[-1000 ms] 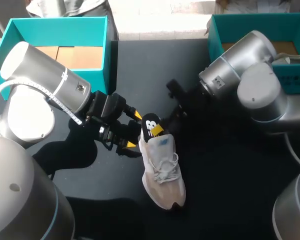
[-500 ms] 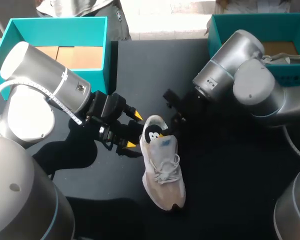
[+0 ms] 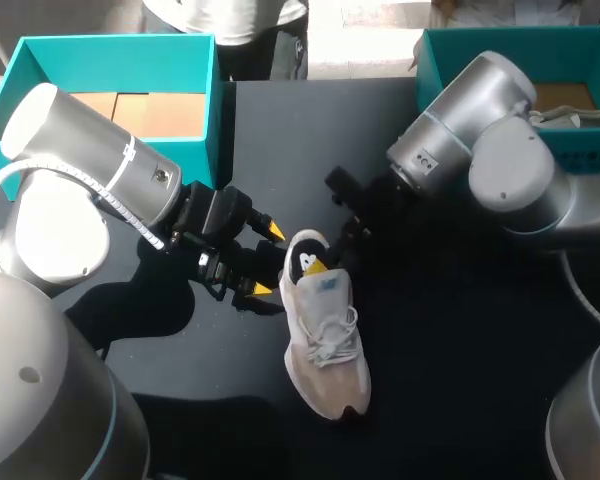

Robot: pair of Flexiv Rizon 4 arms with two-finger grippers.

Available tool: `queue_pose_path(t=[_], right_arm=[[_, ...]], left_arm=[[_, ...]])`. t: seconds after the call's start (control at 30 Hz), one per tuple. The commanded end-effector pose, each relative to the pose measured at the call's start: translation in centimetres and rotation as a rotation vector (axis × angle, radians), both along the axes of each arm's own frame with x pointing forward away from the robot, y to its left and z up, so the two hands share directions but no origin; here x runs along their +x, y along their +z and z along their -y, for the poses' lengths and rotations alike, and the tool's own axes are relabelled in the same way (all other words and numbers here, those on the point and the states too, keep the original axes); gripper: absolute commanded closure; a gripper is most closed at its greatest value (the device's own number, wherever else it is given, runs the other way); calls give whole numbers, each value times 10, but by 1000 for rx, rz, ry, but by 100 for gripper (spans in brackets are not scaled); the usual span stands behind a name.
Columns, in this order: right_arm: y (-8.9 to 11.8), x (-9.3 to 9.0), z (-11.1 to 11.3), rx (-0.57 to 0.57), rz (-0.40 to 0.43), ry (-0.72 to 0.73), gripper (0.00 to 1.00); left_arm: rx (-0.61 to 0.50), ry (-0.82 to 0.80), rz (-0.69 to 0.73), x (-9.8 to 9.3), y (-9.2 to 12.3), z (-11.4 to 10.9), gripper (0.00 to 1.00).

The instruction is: Take the shoe out of the shoebox, open the shoe tongue, remove and reinsert the insole, then place the shoe into the shoebox

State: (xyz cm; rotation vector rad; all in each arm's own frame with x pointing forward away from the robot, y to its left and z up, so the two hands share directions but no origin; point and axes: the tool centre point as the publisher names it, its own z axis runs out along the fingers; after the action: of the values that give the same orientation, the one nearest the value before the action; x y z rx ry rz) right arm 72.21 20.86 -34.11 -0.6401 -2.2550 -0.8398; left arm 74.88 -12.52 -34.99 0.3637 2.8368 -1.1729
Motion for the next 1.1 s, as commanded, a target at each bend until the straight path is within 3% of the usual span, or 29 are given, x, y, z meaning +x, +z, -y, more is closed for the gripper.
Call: queue_pose_path(t=[0.03,0.5,0.83,1.0,1.1], right_arm=[[8,-2,-1,-1,17,-3,65],[15,11,-14,37,81,30,61],[36,30,-29,63,168,82,60],[75,34,-3,76,303,-30,59],[91,28,15,52,337,-127,55]], left_arm=[[2,0,1,-1,0,-1,0],[2,0,1,-1,0,-1,0],[2,0,1,-1,0,-1,0],[2,0,1,-1,0,-1,0],[2,0,1,-1,0,-1,0]])
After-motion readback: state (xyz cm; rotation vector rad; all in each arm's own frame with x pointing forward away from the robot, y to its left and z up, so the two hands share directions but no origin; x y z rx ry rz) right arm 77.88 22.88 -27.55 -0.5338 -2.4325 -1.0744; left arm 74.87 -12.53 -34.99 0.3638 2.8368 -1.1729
